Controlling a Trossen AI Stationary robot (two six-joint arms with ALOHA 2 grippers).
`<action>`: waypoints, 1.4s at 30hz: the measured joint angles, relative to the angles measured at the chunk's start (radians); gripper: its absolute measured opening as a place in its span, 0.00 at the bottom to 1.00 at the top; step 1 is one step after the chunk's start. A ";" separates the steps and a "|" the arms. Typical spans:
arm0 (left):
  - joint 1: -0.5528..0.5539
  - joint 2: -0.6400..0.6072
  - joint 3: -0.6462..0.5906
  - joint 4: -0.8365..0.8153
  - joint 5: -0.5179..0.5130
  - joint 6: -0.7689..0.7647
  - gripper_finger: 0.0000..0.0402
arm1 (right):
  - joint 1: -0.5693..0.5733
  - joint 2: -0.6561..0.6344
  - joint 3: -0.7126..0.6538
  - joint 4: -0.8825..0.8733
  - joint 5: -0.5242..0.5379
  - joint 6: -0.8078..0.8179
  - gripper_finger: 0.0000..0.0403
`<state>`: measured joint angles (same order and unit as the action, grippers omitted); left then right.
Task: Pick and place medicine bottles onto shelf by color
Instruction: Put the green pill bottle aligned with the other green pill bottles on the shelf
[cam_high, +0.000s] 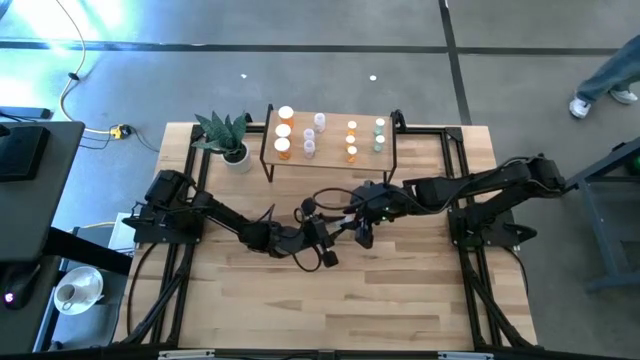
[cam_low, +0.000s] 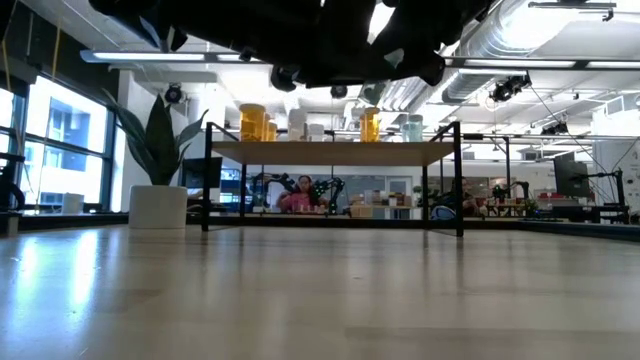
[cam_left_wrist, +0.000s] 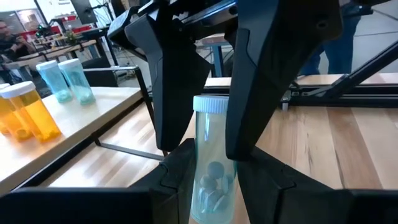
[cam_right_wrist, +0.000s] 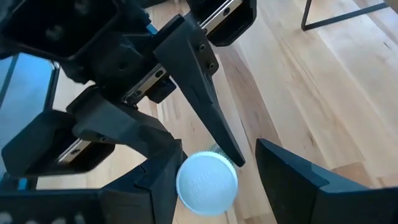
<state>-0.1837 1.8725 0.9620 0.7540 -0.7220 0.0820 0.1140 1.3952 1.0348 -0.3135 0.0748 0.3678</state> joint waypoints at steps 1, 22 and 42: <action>0.000 0.000 0.001 -0.001 -0.001 0.000 0.24 | 0.000 0.000 0.000 0.000 0.000 0.006 0.48; -0.002 0.000 0.001 -0.054 -0.075 -0.022 0.24 | -0.001 0.000 0.000 -0.017 0.029 0.037 0.37; 0.000 0.000 0.001 -0.054 -0.075 -0.026 0.24 | -0.001 0.000 0.000 -0.016 0.028 0.051 0.27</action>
<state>-0.1837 1.8725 0.9634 0.6998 -0.7967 0.0559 0.1135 1.3952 1.0348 -0.3294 0.1024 0.4192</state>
